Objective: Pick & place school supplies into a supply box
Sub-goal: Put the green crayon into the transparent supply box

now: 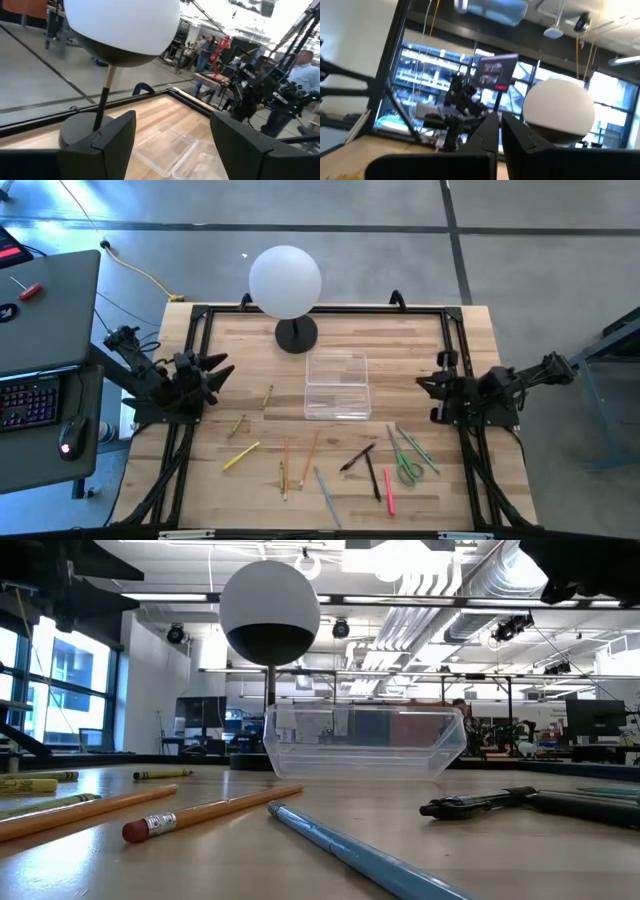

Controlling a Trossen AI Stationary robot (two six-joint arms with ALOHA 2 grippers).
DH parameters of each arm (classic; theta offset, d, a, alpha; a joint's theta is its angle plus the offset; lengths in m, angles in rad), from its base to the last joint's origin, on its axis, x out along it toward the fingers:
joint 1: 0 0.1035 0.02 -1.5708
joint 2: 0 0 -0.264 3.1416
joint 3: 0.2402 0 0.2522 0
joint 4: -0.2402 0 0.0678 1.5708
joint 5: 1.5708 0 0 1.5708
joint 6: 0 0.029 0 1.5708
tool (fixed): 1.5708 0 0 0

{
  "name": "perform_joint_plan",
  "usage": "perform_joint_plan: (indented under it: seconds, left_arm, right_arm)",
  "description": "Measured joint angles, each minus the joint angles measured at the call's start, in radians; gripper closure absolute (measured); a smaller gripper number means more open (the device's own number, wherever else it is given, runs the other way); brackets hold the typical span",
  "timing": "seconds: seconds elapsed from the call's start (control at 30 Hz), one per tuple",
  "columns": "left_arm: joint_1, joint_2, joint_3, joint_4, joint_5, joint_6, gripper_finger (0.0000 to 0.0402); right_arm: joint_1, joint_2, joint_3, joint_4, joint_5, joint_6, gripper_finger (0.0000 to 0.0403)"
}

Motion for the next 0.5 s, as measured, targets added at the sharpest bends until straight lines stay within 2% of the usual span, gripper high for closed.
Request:
perform_joint_plan:
  seconds: [0.17, 0.37, 0.5]
  left_arm:
    - [0.0, 0.035, 0.0, 0.083, -0.024, 0.067, 0.0114]
    - [0.051, 0.146, 0.0, 0.377, -0.026, 0.381, 0.0115]
    - [0.137, 0.221, 0.0, 0.469, 0.025, 0.484, 0.0115]
  right_arm:
    - [0.0, 0.002, 0.0, 0.013, 0.02, 0.032, 0.0402]
    - [0.0, 0.061, 0.0, 0.052, 0.236, 0.092, 0.0402]
    - [-0.001, 0.121, 0.002, 0.082, 0.258, 0.122, 0.0402]
